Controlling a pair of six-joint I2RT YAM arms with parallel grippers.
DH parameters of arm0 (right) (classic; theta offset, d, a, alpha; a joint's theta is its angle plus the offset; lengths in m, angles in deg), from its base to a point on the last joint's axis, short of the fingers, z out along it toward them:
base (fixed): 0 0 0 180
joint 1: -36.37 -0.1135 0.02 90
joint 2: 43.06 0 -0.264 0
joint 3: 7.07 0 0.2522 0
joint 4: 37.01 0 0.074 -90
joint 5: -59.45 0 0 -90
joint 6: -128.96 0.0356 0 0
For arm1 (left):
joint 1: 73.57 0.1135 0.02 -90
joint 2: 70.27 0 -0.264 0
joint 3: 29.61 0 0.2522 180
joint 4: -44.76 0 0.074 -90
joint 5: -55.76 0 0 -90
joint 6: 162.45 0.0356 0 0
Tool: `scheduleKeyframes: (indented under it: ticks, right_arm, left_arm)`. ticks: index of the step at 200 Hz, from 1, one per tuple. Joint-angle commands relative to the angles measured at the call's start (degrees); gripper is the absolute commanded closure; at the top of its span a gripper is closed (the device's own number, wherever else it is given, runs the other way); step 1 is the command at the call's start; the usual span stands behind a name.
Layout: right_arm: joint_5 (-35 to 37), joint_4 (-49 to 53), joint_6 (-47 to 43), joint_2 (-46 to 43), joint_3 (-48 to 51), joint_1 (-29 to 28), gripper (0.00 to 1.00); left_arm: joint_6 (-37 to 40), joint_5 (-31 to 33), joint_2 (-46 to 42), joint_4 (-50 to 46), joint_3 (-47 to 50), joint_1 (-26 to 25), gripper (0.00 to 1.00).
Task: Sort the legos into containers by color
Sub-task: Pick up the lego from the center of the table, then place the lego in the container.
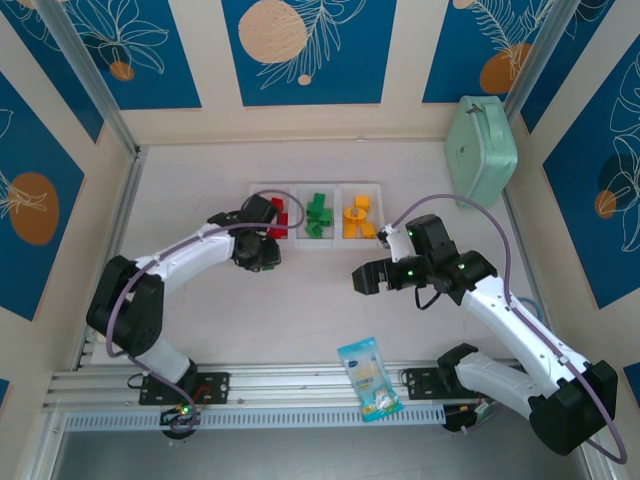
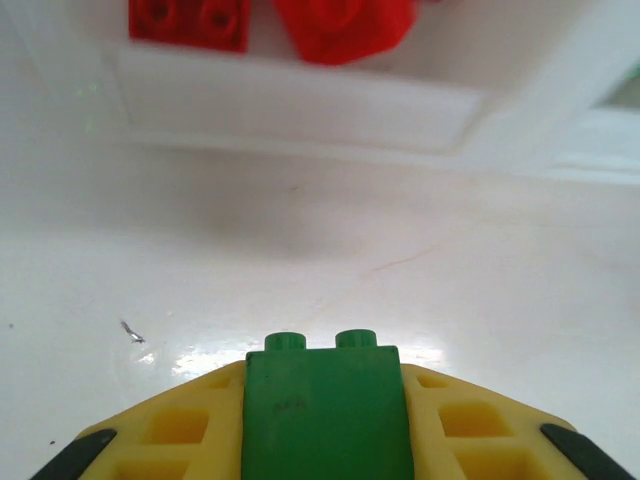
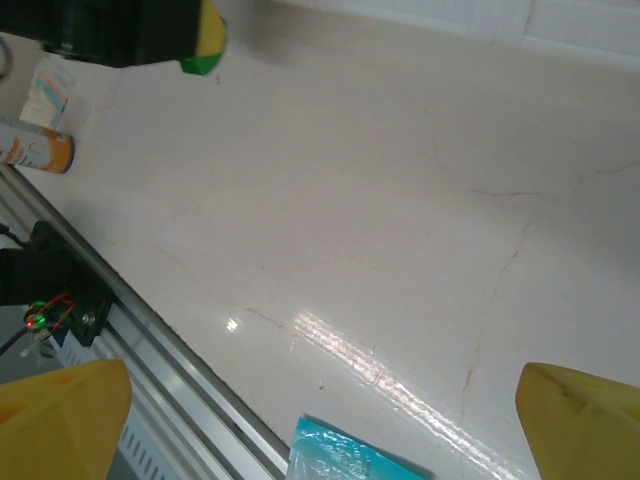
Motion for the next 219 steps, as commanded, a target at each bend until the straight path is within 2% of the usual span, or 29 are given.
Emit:
scheduleKeyframes:
  ticks: [1, 38, 59, 85, 164, 219]
  right_arm:
    - [3.1, 0.6, 0.8, -1.2, 0.3, 1.2, 0.01]
    - [3.2, -0.2, 1.5, -4.1, 0.8, 3.3, 0.01]
    - [4.0, -0.2, 1.9, -5.8, 1.3, 3.9, 0.01]
    - [5.7, -0.1, 2.1, -7.1, 1.5, 4.0, 0.01]
    - [6.8, 0.1, 2.3, -7.1, 1.4, 5.1, 0.01]
    - [5.8, 0.0, 2.1, -6.1, 1.4, 5.6, 0.01]
  left_arm:
    - [2.5, 0.8, -1.5, -3.5, -7.0, -0.4, 0.76]
    - [7.0, 1.5, 5.1, -7.4, -20.7, -0.4, 0.76]
    - [9.3, -0.5, 10.3, -8.5, -27.6, -0.3, 0.71]
    - [9.9, -2.3, 16.3, -9.6, -34.3, -0.4, 0.71]
    - [11.7, -5.5, 27.1, -7.4, -40.9, -0.6, 0.70]
    - [12.9, -3.1, 27.3, -7.5, -41.1, -0.7, 0.50]
